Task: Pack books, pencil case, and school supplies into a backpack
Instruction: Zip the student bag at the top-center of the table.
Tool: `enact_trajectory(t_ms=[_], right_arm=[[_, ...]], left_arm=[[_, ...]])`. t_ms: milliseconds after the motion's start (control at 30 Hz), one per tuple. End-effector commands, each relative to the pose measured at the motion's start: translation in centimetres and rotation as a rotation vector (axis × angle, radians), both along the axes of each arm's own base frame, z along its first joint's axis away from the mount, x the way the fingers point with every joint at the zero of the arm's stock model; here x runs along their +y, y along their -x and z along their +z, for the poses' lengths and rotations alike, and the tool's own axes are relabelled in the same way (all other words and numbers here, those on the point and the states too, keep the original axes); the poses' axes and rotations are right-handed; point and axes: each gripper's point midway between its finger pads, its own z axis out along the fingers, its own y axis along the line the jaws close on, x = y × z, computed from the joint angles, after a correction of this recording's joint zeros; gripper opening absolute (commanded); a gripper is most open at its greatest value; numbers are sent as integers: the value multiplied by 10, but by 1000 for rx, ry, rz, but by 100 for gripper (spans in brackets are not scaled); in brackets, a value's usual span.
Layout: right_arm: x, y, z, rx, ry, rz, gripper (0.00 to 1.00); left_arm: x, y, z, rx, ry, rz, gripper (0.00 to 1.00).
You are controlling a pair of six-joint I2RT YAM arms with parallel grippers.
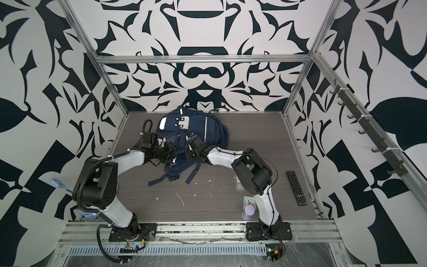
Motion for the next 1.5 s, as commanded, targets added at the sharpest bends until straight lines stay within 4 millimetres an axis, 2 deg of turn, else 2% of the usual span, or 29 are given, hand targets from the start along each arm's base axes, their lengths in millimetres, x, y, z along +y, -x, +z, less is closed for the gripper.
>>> enact_trajectory(t_ms=[0,433,700,967,1167,1333,1467], right_arm=[[5,-13,15,-68,-15,12,37],[-5,-15,12,-101,55,16,28],[-16,-5,25,-116,72,32,15],[-25,5,30,-98,103,45,13],[-28,13,27,-73,121,74,7],[-28,24,28,-42,122,111,5],[-34,31,29,-27,132,117,2]], left_arm=[[1,3,-10,29,6,4,58],[4,-2,-23,48,-12,9,58],[15,-11,-26,48,-21,36,58],[25,-17,-30,48,-45,75,58],[29,-25,-33,50,-52,101,57],[32,-32,-32,46,-54,122,51],[36,-39,-29,32,-59,140,39]])
